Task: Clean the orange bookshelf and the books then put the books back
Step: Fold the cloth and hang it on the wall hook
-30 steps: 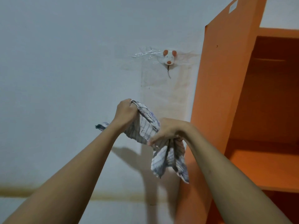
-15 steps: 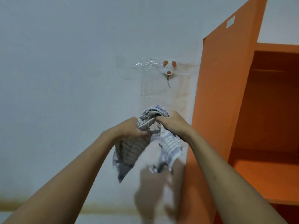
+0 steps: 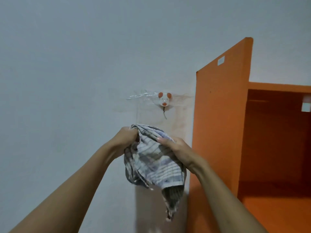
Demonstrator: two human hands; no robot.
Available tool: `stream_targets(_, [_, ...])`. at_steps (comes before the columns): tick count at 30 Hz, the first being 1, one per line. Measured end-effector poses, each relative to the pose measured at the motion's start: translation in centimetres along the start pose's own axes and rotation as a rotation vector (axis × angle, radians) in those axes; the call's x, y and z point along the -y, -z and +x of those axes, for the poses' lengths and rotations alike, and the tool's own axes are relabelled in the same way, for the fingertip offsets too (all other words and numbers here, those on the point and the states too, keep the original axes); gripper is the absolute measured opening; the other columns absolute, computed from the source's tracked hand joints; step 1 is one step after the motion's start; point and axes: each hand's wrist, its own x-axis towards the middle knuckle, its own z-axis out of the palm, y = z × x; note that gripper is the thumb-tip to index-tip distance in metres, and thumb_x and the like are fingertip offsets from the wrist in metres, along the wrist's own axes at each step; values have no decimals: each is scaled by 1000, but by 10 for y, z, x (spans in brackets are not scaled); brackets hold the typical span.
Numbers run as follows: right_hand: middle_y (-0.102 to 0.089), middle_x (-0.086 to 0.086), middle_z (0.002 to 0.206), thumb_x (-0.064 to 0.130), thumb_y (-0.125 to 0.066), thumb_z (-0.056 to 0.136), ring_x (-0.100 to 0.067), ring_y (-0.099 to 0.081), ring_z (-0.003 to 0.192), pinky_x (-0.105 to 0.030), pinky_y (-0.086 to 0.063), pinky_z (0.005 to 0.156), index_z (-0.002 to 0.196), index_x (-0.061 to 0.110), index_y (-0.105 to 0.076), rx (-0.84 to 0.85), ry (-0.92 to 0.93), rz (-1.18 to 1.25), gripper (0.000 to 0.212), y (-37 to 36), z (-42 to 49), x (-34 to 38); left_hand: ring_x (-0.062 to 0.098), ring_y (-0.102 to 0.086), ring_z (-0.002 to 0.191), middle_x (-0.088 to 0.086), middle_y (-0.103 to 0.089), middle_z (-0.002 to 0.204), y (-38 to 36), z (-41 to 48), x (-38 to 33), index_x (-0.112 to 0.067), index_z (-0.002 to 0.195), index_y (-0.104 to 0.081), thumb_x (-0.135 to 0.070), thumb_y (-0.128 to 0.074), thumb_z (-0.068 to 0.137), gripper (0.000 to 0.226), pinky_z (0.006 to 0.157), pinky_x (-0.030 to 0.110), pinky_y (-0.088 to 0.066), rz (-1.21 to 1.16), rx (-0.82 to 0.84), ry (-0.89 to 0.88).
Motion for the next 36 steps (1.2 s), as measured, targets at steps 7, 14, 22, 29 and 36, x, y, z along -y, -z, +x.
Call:
stream_targets(7, [-68, 3, 68, 36, -77, 80, -9, -61, 59, -22, -46, 54, 80, 8, -71, -207, 41, -266, 28, 13, 30, 9, 35, -65, 93, 21, -68, 105, 8, 38, -51, 8, 111, -59, -20, -47, 77, 46, 86, 46, -50, 1, 164, -37])
stream_targets(14, [-74, -4, 81, 17, -62, 74, -17, -70, 74, -27, -53, 63, 89, 11, -73, -306, -7, 238, 19, 5, 54, 16, 27, -72, 92, 13, -74, 106, -7, 57, -82, -13, 114, -68, -4, -34, 93, 41, 68, 33, -58, -62, 322, -144])
stream_targets(22, [-53, 15, 51, 18, -53, 89, -6, -46, 49, -10, -33, 42, 70, 21, -54, -378, 25, -172, 20, 27, 57, 14, 16, -44, 53, 12, -53, 71, 4, 68, -78, -8, 95, -53, -5, -45, 90, 10, 45, 24, -35, 203, 172, -266])
stream_targets(29, [-66, 15, 114, 63, -44, 89, -6, -64, 97, -34, -53, 83, 119, 44, -56, -405, 152, -337, 38, 38, 70, 1, 13, -36, 51, 9, -50, 74, 17, 74, -71, -19, 98, -66, -4, -43, 93, 27, 41, 19, -28, 257, 108, -312])
stream_targets(36, [-57, 8, 96, 15, -57, 90, -15, -55, 77, -32, -45, 65, 118, 44, -66, -966, 404, -674, 41, 54, 105, 19, 14, -69, 82, 0, -73, 94, 0, 82, -73, -30, 109, -63, -14, -62, 83, 31, 69, 27, -56, 326, -23, -588])
